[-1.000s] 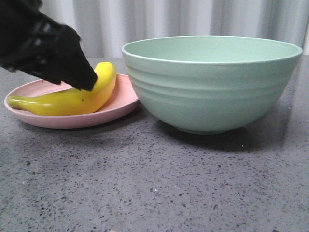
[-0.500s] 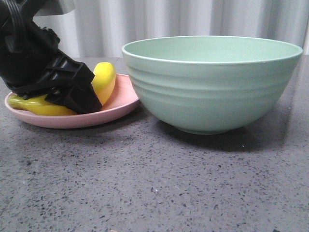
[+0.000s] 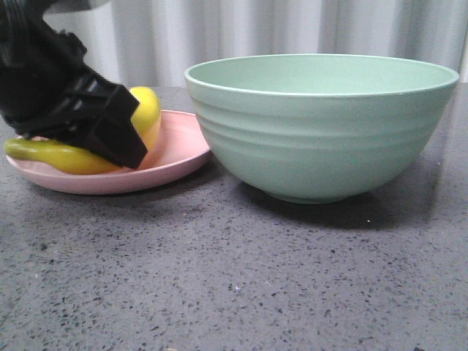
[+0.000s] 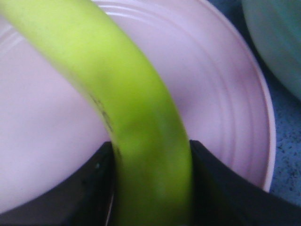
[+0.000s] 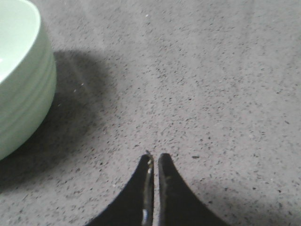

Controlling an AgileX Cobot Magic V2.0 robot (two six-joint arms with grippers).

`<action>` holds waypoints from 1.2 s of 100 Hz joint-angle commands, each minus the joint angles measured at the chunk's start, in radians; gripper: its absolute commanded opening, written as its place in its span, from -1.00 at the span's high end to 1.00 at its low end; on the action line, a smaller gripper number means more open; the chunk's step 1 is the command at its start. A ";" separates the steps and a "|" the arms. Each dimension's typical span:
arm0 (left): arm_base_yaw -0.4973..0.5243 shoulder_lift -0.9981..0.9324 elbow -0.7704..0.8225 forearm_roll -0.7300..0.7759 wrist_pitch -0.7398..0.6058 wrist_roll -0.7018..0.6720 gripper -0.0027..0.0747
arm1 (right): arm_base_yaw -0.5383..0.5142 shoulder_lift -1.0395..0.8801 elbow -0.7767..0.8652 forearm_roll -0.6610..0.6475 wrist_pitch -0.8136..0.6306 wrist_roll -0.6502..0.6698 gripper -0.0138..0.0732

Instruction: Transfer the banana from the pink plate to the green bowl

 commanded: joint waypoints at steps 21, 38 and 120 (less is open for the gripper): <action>-0.026 -0.163 -0.101 -0.013 -0.008 0.000 0.44 | 0.079 0.175 -0.282 -0.011 0.126 -0.004 0.07; -0.117 -0.219 -0.153 -0.015 0.011 0.000 0.44 | 0.155 0.291 -0.450 0.019 0.213 0.008 -0.23; -0.415 -0.209 -0.193 -0.033 0.055 0.000 0.44 | 0.396 0.818 -0.812 0.561 0.193 0.110 -0.21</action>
